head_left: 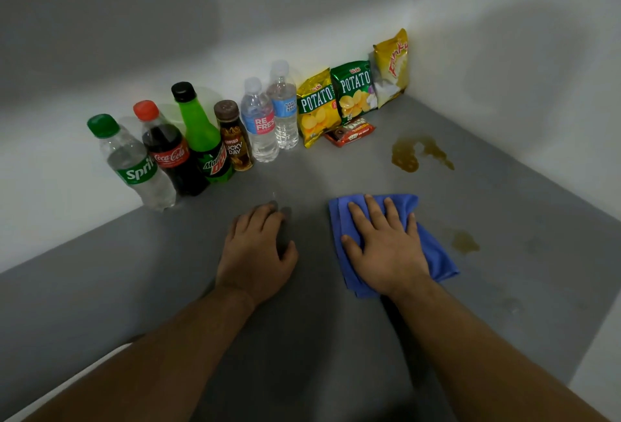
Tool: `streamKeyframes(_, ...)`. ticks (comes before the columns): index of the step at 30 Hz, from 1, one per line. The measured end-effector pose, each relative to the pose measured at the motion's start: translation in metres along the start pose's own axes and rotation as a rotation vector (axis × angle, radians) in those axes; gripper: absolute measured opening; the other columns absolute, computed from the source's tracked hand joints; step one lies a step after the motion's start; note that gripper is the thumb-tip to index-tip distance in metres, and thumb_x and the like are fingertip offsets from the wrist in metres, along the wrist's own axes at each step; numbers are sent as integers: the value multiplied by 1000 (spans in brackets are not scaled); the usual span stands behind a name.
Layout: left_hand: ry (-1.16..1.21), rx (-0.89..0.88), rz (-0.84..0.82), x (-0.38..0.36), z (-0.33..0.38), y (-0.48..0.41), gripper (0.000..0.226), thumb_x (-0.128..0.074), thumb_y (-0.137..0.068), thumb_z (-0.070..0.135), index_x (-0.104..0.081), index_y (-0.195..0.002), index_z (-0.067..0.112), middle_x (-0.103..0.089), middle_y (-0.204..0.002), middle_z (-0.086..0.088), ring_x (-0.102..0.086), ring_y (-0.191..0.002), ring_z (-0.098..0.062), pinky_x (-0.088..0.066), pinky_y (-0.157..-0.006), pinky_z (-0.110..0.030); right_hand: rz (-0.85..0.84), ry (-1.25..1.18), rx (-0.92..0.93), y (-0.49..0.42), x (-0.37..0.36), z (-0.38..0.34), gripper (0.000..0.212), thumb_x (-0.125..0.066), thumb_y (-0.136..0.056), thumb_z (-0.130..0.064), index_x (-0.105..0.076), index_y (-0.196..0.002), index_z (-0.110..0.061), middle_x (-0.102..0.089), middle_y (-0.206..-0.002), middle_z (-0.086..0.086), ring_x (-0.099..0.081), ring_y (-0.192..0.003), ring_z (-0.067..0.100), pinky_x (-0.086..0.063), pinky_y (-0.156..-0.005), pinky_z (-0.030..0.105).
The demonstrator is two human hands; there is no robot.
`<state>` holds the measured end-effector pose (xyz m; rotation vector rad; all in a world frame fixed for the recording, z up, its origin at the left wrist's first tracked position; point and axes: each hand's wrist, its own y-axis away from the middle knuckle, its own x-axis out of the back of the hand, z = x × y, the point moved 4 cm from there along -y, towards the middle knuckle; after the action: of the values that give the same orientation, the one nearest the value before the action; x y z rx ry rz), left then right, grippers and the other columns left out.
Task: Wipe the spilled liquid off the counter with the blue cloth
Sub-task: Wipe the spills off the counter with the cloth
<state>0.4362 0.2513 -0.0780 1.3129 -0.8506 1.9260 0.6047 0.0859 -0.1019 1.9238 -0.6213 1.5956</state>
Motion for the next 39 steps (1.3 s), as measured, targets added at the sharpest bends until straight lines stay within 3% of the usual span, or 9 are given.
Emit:
streamKeyframes(7, 6, 13, 11, -1, -2, -1, 52, -58, -89, 46, -58, -134, 21, -50, -149, 0, -45, -136, -23, -38, -115, -45, 14, -41, 221, 53, -4, -1, 68, -15, -100, -73, -7, -163, -46, 0, -172, -19, 7, -159, 16, 1, -128, 50)
streamKeyframes(12, 18, 9, 8, -4, -5, -3, 55, -53, -89, 53, -56, -135, 24, -48, -150, 3, -44, -136, -20, -41, -114, -45, 8, -17, 76, 25, 6, 33, 73, -12, -97, -76, -4, -163, -45, 2, -172, -17, 8, -159, 16, 0, -128, 52)
streamKeyframes(16, -8, 6, 9, -4, -6, -5, 58, -51, -87, 58, -56, -134, 25, -50, -147, 3, -45, -132, -19, -44, -110, -42, 1, 0, -25, -21, 8, 17, 72, -14, -100, -70, -1, -164, -40, 4, -174, -8, 7, -159, 25, 1, -126, 59)
streamKeyframes(20, -9, -6, 20, -1, -10, -16, 53, -52, -85, 57, -60, -125, 23, -57, -137, -1, -51, -123, -22, -47, -102, -41, -2, 12, 67, -22, 4, -22, 70, -12, -101, -68, -3, -164, -38, 4, -174, -6, 6, -159, 28, 2, -126, 59)
streamKeyframes(25, -26, 32, 52, 9, -37, -44, 53, -57, -85, 51, -60, -126, 18, -57, -136, -6, -50, -121, -28, -45, -103, -49, -5, -21, 264, 22, -2, -20, 71, -13, -98, -76, -9, -163, -46, -3, -172, -16, 4, -160, 19, 3, -128, 53)
streamKeyframes(30, -33, 62, 25, 7, -56, -49, 55, -53, -85, 53, -56, -129, 20, -54, -139, -5, -46, -127, -28, -42, -108, -48, 2, 26, 96, -3, 9, 24, 75, -13, -94, -81, -4, -162, -49, -2, -172, -16, 2, -159, 19, -4, -127, 58)
streamKeyframes(34, -50, 58, 45, 7, -53, -47, 54, -52, -86, 51, -56, -128, 19, -54, -139, -5, -47, -124, -28, -43, -107, -47, -1, 31, -20, -50, 13, 13, 76, -12, -95, -76, -3, -163, -43, 0, -174, -8, 2, -159, 27, -4, -125, 63)
streamKeyframes(39, -61, 48, 43, 8, -53, -47, 54, -57, -87, 49, -56, -131, 18, -54, -139, -6, -47, -125, -28, -43, -107, -48, -7, 28, 113, -60, 7, -46, 72, -11, -100, -67, -4, -164, -36, 2, -174, -5, 3, -160, 28, -1, -126, 60)
